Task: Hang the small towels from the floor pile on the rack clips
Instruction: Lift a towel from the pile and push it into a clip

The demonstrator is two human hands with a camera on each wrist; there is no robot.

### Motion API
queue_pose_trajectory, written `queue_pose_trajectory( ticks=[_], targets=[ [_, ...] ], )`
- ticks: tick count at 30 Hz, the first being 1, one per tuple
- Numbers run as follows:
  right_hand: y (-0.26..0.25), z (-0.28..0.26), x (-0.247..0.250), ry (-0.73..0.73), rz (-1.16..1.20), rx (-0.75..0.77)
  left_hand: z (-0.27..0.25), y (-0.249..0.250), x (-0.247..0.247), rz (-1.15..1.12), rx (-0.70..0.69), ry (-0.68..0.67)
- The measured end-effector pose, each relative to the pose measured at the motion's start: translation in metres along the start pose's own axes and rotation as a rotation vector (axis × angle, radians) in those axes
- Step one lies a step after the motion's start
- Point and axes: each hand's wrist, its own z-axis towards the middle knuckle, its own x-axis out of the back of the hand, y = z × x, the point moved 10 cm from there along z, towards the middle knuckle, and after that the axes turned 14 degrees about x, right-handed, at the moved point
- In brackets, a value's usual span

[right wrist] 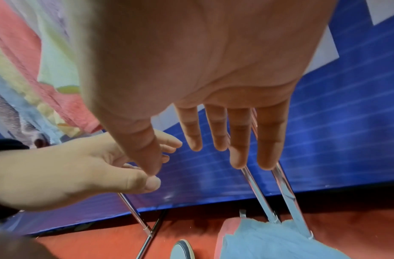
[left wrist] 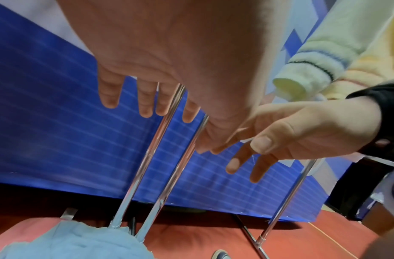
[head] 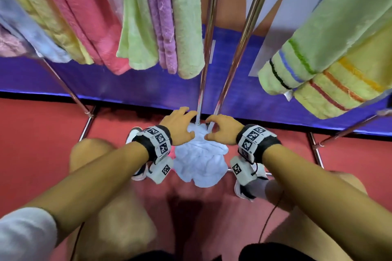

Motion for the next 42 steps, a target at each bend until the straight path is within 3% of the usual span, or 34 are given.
queue_pose_trajectory(
  ticks=[6, 11, 17, 26, 30, 34, 42],
  targets=[
    [0.036, 0.029, -0.044, -0.053, 0.072, -0.057, 0.026, -0.019, -0.02, -0.076, 0.069, -0.014],
    [0.069, 0.04, -0.091, -0.108, 0.129, -0.135, 0.034, -0.03, -0.068, -0.162, 0.125, -0.121],
    [0.101, 0.044, -0.169, -0.186, 0.259, -0.207, 0.045, -0.027, -0.083, -0.102, 0.107, -0.098],
    [0.142, 0.061, -0.27, -0.211, 0.402, -0.351, 0.049, -0.055, -0.105, -0.028, 0.204, -0.159],
    [0.167, 0.075, -0.284, -0.206, 0.351, -0.358, 0.049, -0.071, -0.115, -0.018, 0.247, -0.192],
    [0.197, 0.1, -0.272, -0.089, 0.259, -0.36, 0.047, -0.077, -0.127, 0.001, 0.284, -0.216],
    [0.23, 0.113, -0.286, -0.181, -0.001, -0.343, 0.046, -0.077, -0.141, -0.006, 0.299, -0.256]
  ],
)
